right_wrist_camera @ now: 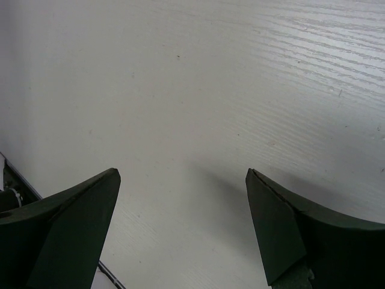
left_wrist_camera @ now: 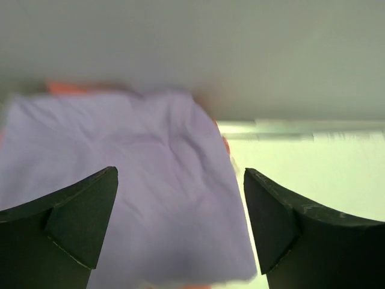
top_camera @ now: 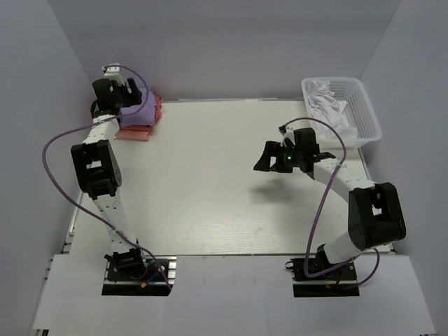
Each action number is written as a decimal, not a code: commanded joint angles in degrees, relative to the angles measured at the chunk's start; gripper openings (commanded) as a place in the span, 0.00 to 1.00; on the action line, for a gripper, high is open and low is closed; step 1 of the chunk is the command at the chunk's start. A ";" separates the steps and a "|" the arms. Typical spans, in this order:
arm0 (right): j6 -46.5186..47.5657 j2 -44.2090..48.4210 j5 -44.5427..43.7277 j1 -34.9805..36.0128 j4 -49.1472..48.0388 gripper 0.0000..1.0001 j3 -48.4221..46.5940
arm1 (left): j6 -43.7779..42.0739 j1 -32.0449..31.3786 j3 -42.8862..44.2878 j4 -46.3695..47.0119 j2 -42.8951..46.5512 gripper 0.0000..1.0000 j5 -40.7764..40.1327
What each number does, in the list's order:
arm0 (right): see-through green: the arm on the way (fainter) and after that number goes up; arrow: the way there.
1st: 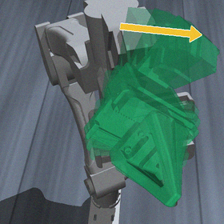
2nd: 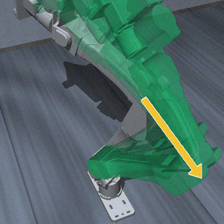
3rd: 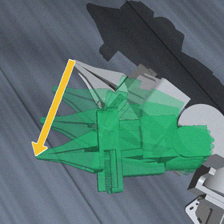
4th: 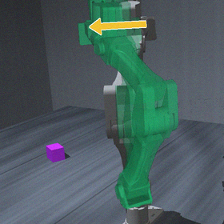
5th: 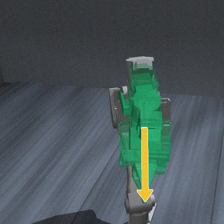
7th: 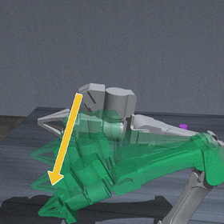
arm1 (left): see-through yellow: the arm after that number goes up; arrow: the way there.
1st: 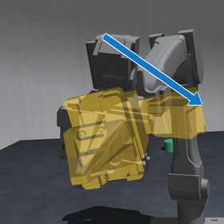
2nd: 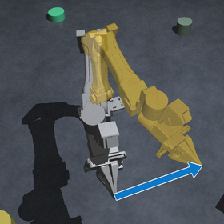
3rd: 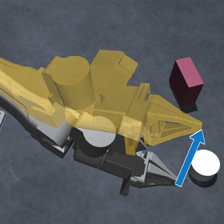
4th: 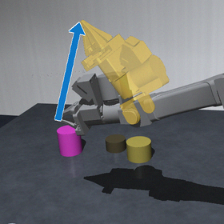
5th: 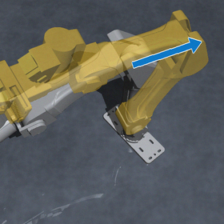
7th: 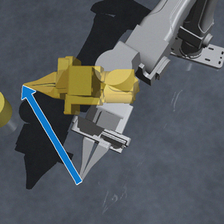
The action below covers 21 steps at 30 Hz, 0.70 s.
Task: Fold and stack the t-shirts
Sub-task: Smooth out wrinkles on the folded tshirt
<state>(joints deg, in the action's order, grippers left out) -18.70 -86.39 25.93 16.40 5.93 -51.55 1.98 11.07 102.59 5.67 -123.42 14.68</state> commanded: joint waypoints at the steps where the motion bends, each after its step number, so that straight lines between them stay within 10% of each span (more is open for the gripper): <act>1: 1.03 0.52 0.34 -0.05 -0.48 0.91 0.22 | 0.39 -0.08 -8.60 2.93 2.13 0.68 7.89; 10: 1.56 -2.55 0.61 0.03 -0.40 0.91 -1.27 | 2.69 1.15 -14.87 3.31 -0.06 0.00 12.14; 21: 2.44 -0.19 0.35 -0.06 0.13 0.91 -0.66 | 3.55 2.29 -16.72 4.26 -1.57 0.00 14.85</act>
<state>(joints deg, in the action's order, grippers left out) -17.45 -89.47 26.11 16.40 6.09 -51.55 4.75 12.56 84.55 11.64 -124.68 27.16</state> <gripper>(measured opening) 0.907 0.025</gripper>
